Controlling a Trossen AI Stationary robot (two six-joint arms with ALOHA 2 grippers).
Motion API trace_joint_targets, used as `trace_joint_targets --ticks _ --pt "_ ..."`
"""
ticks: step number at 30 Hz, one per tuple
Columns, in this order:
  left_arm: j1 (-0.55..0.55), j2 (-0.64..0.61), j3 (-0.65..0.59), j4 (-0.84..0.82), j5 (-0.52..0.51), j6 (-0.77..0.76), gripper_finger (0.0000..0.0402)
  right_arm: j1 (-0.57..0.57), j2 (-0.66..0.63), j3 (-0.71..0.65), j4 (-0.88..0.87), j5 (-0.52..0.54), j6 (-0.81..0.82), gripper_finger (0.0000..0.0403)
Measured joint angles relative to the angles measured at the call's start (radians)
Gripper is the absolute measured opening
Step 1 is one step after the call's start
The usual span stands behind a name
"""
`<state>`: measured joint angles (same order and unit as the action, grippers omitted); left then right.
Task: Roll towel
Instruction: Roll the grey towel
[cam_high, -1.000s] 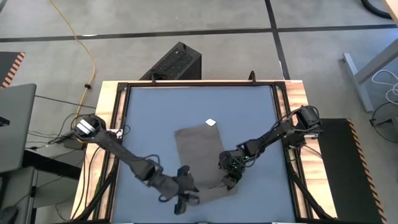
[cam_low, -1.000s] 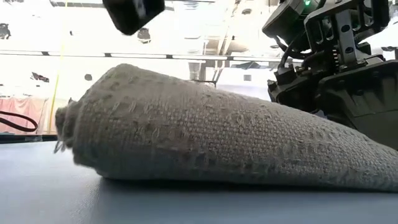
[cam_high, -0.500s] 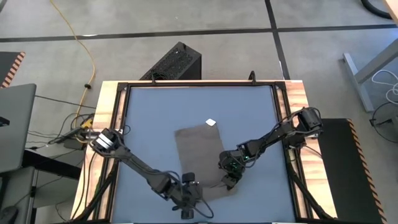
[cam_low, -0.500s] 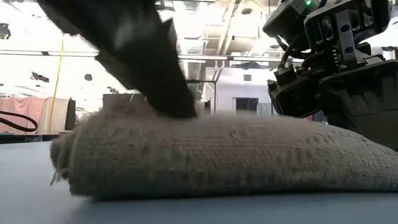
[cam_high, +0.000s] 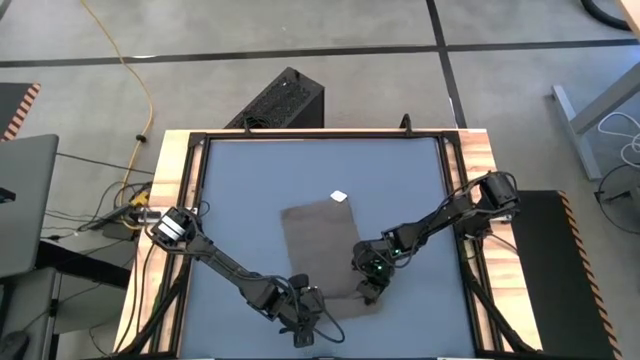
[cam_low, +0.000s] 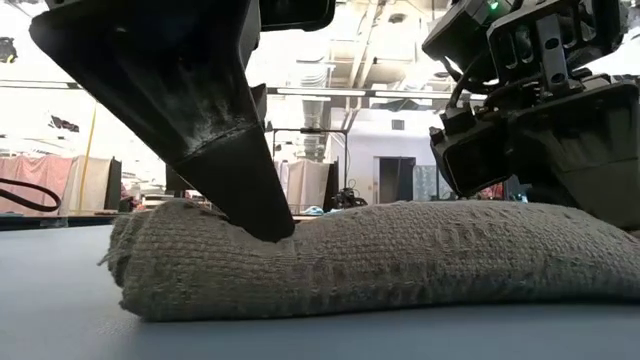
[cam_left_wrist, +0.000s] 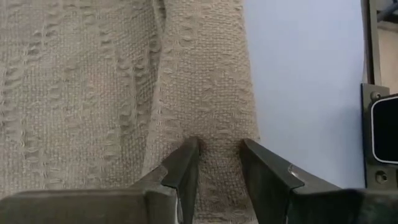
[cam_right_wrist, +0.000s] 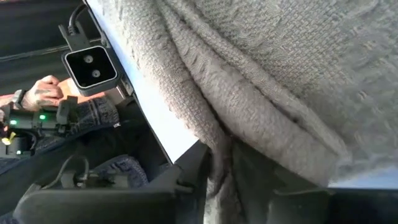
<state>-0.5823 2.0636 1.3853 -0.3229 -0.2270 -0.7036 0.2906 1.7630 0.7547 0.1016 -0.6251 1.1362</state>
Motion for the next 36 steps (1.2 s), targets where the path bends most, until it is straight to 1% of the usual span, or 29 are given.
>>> trace_joint_targets --ticks 5,11,15,17,19,22,24,27,31,33,34,35,36 --pt "0.0 0.0 -0.018 0.011 0.023 -0.027 0.0112 -0.022 -0.079 0.0 -0.059 0.005 -0.011 0.0122" --pt "-0.001 -0.002 -0.078 0.119 0.058 -0.08 0.0112 -0.051 -0.192 0.0 -0.214 0.034 -0.078 0.0141" --pt "-0.001 -0.003 -0.104 0.168 0.074 -0.109 0.0112 -0.059 -0.297 0.0 -0.294 0.097 -0.135 0.0143" --pt "-0.001 -0.003 -0.107 0.172 0.089 -0.115 0.0112 -0.04 -0.357 0.0 -0.304 0.158 -0.179 0.0143" --pt "-0.002 -0.003 -0.111 0.173 0.092 -0.121 0.0112 0.005 -0.416 0.0 -0.296 0.225 -0.238 0.0142" --pt "-0.001 -0.003 -0.111 0.172 0.101 -0.122 0.0112 0.116 -0.477 0.002 -0.269 0.327 -0.34 0.0142" --pt "-0.001 -0.003 -0.111 0.171 0.107 -0.121 0.0112 0.206 -0.494 0.002 -0.25 0.417 -0.408 0.0142" --pt "-0.001 -0.003 -0.111 0.17 0.11 -0.121 0.0112 0.341 -0.484 0.002 -0.209 0.546 -0.561 0.0142" --pt "-0.001 -0.003 -0.112 0.169 0.131 -0.127 0.0112 0.485 -0.429 0.002 -0.173 0.78 -0.729 0.0142" --pt "0.001 -0.003 -0.112 0.17 0.143 -0.13 0.0112 0.529 -0.398 0.004 -0.179 0.897 -0.75 0.0143" --pt "0.001 -0.003 -0.112 0.17 0.146 -0.131 0.0112 0.539 -0.385 0.011 -0.196 0.936 -0.734 0.0143" --pt "0.002 -0.003 -0.112 0.172 0.15 -0.131 0.0112 0.541 -0.375 0.02 -0.22 0.961 -0.699 0.0144" --pt "0.002 -0.003 -0.112 0.174 0.153 -0.132 0.0112 0.534 -0.369 0.03 -0.244 0.963 -0.659 0.0145"
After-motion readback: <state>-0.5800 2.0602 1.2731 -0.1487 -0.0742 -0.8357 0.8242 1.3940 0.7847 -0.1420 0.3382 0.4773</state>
